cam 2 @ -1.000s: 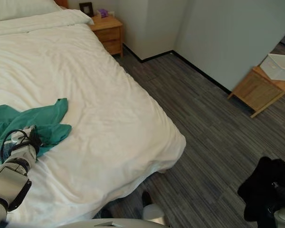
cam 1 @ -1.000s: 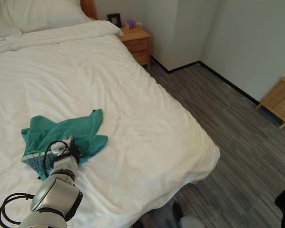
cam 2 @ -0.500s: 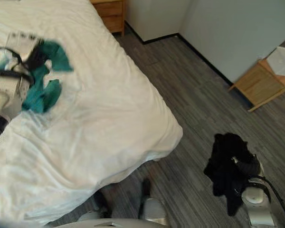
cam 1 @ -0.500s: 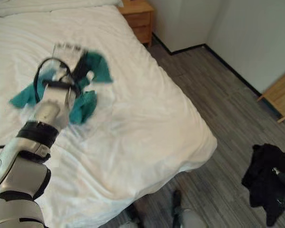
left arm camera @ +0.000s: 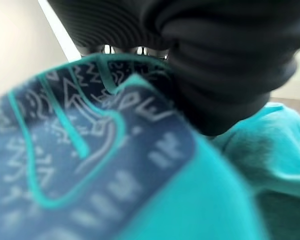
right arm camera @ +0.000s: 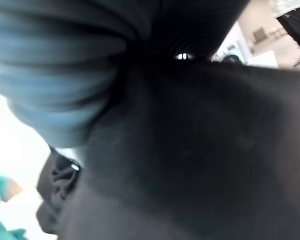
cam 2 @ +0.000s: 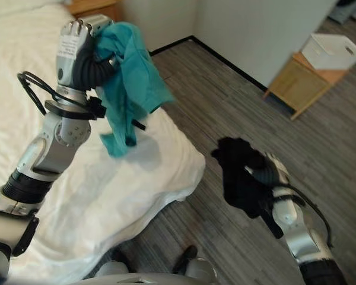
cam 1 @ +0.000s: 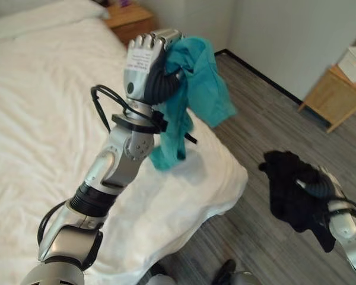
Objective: Pick up bed clothes into laundry basket.
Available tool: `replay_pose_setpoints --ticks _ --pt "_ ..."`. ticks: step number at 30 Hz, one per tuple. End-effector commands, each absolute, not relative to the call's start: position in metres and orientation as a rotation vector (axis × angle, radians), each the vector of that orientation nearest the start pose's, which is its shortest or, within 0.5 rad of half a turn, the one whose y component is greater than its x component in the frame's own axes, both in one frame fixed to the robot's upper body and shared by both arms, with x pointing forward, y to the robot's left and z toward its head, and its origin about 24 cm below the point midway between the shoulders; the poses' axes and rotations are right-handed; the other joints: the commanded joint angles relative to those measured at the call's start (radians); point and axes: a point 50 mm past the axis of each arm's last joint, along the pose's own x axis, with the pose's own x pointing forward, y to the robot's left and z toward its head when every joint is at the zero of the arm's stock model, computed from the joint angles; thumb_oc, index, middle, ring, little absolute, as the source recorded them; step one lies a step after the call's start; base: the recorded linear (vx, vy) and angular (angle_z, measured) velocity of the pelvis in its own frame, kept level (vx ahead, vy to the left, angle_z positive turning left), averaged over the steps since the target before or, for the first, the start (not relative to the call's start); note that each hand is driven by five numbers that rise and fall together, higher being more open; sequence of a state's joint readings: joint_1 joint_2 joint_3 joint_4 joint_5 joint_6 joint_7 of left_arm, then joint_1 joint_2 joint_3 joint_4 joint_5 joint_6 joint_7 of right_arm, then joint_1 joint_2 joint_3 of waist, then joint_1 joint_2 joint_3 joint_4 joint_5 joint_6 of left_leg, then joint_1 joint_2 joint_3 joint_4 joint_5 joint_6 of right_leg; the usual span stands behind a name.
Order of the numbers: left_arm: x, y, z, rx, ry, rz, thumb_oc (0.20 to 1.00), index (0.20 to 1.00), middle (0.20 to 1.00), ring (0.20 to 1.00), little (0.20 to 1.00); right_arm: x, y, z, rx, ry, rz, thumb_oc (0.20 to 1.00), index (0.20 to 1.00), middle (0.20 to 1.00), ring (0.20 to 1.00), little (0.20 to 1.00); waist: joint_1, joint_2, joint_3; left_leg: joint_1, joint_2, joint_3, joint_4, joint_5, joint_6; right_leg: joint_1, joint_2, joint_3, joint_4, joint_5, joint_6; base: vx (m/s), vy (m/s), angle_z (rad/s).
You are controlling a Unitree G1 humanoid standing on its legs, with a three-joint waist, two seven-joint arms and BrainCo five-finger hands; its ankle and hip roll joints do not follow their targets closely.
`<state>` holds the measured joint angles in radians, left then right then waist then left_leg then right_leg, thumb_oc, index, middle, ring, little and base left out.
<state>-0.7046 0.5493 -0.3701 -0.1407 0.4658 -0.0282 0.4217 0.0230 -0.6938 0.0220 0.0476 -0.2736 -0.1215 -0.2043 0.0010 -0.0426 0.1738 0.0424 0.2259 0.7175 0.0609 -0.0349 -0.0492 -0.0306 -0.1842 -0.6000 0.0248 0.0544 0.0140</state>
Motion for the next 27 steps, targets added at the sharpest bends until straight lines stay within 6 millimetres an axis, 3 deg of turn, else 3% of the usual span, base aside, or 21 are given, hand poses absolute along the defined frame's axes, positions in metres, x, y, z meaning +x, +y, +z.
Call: replay_pose_setpoints --ticks 1,4,7,8,9,11,12,14,16,17,18,19,22,25,26,27 --pt "0.297 0.080 0.281 0.534 -1.115 0.037 0.200 0.200 0.200 0.200 0.200 0.256 -0.276 0.122 -0.960 -0.274 -0.181 0.200 0.200 0.200 0.200 0.200 -0.034 0.057 -0.037 0.024 0.004 -0.005 -0.138 0.097 -0.027 0.168 -0.016 0.006 -0.034 -0.097 0.158 -0.05 -0.293 -0.41" --pt "0.304 0.056 0.272 0.291 -1.001 -0.050 0.200 0.200 0.200 0.200 0.200 0.273 -0.245 0.138 -0.922 -0.390 -0.103 0.200 0.200 0.200 0.200 0.200 -0.060 0.086 -0.021 0.038 0.038 -0.010 -0.132 0.135 -0.064 0.170 0.032 0.058 -0.068 -0.123 0.134 0.00 -0.273 -0.79" --pt "0.303 0.047 0.276 0.215 -0.991 -0.071 0.200 0.200 0.200 0.200 0.200 0.286 -0.230 0.153 -0.932 -0.467 -0.077 0.200 0.200 0.200 0.200 0.200 -0.065 0.096 0.002 0.035 0.062 -0.037 -0.100 0.143 -0.083 0.177 0.061 0.090 -0.084 -0.145 0.115 0.04 -0.221 -1.01" --pt "0.303 0.044 0.275 0.185 -0.981 -0.077 0.200 0.200 0.200 0.200 0.200 0.292 -0.220 0.161 -0.916 -0.513 -0.060 0.200 0.200 0.200 0.200 0.200 -0.059 0.094 0.016 0.024 0.069 -0.085 -0.067 0.140 -0.084 0.179 0.070 0.110 -0.090 -0.157 0.108 0.12 -0.288 -0.92" --pt "0.301 0.043 0.268 0.141 -0.957 -0.097 0.200 0.200 0.200 0.200 0.200 0.297 -0.199 0.177 -0.887 -0.603 -0.015 0.200 0.200 0.200 0.200 0.200 -0.012 0.077 0.053 -0.024 0.026 -0.326 0.009 0.124 -0.071 0.182 0.090 0.190 -0.095 -0.175 0.091 0.10 -0.340 -0.66" --pt "0.297 0.046 0.262 0.128 -0.945 -0.113 0.200 0.200 0.200 0.200 0.200 0.299 -0.183 0.183 -0.868 -0.650 0.048 0.200 0.200 0.200 0.200 0.200 0.040 0.052 0.064 -0.062 -0.072 -0.541 0.057 0.057 -0.017 0.158 0.099 0.284 -0.103 -0.156 0.073 0.08 -0.223 -1.04" --pt "0.297 0.046 0.262 0.128 -0.945 -0.113 0.200 0.200 0.200 0.200 0.200 0.299 -0.183 0.183 -0.867 -0.651 0.048 0.200 0.200 0.200 0.200 0.200 0.039 0.052 0.063 -0.064 -0.072 -0.541 0.058 0.057 -0.016 0.157 0.099 0.284 -0.103 -0.156 0.073 0.13 -0.139 -2.30" --pt "0.295 0.042 0.252 0.118 -0.909 -0.136 0.200 0.200 0.200 0.200 0.200 0.302 -0.170 0.185 -0.868 -0.673 0.103 0.200 0.200 0.200 0.200 0.200 0.065 0.043 0.078 -0.100 -0.138 -0.624 0.112 0.019 0.002 0.162 0.111 0.359 -0.112 -0.156 0.065 0.16 -0.158 -2.04" --pt "0.293 0.040 0.236 0.114 -0.854 -0.154 0.200 0.200 0.200 0.200 0.200 0.308 -0.157 0.183 -0.882 -0.676 0.120 0.200 0.200 0.200 0.200 0.200 0.095 0.043 0.100 -0.239 -0.225 -0.610 0.163 -0.003 0.021 0.168 0.120 0.414 -0.112 -0.170 0.056 0.21 -0.103 -0.89" --pt "0.292 0.040 0.230 0.113 -0.832 -0.157 0.200 0.200 0.200 0.200 0.200 0.309 -0.151 0.180 -0.878 -0.676 0.128 0.200 0.200 0.200 0.200 0.200 0.110 0.047 0.099 -0.273 -0.255 -0.604 0.142 0.018 0.027 0.166 0.137 0.439 -0.112 -0.173 0.052 0.16 -0.033 -1.01" --pt "0.292 0.040 0.230 0.113 -0.832 -0.157 0.200 0.200 0.200 0.200 0.200 0.309 -0.151 0.180 -0.877 -0.675 0.128 0.200 0.200 0.200 0.200 0.200 0.112 0.046 0.097 -0.274 -0.255 -0.602 0.141 0.018 0.028 0.165 0.136 0.441 -0.112 -0.172 0.052 0.30 -0.057 -1.04" --pt "0.293 0.040 0.217 0.134 -0.785 -0.156 0.200 0.200 0.200 0.200 0.200 0.311 -0.139 0.170 -0.874 -0.660 0.147 0.200 0.200 0.200 0.200 0.200 0.153 0.055 0.095 -0.311 -0.295 -0.596 0.070 0.072 0.031 0.188 0.185 0.501 -0.112 -0.195 0.043 0.36 -0.053 -1.01" --pt "0.300 0.047 0.198 0.215 -0.718 -0.083 0.200 0.200 0.200 0.200 0.200 0.316 -0.123 0.153 -0.828 -0.613 0.154 0.200 0.200 0.200 0.200 0.200 0.190 0.060 0.093 -0.369 -0.288 -0.546 -0.033 0.143 0.024 0.263 0.232 0.562 -0.112 -0.239 0.034 0.50 -0.013 -1.21" --pt "0.302 0.064 0.178 0.278 -0.648 -0.008 0.200 0.200 0.200 0.200 0.200 0.311 -0.106 0.136 -0.778 -0.576 0.191 0.200 0.200 0.200 0.200 0.200 0.220 0.026 0.056 -0.309 -0.289 -0.548 -0.121 0.149 0.088 0.317 0.218 0.607 -0.109 -0.246 0.051 0.49 0.060 -1.02" --pt "0.302 0.064 0.178 0.278 -0.648 -0.008 0.200 0.200 0.200 0.200 0.200 0.311 -0.106 0.136 -0.777 -0.575 0.191 0.200 0.200 0.200 0.200 0.200 0.221 0.025 0.056 -0.308 -0.290 -0.547 -0.124 0.150 0.088 0.318 0.217 0.608 -0.110 -0.246 0.051 0.56 0.057 -1.18" --pt "0.302 0.068 0.169 0.327 -0.622 0.000 0.200 0.200 0.200 0.200 0.200 0.306 -0.101 0.126 -0.753 -0.555 0.202 0.200 0.200 0.200 0.200 0.200 0.222 -0.018 0.039 -0.271 -0.301 -0.539 -0.133 0.141 0.116 0.310 0.208 0.605 -0.020 -0.228 0.079 0.36 0.016 -0.97"
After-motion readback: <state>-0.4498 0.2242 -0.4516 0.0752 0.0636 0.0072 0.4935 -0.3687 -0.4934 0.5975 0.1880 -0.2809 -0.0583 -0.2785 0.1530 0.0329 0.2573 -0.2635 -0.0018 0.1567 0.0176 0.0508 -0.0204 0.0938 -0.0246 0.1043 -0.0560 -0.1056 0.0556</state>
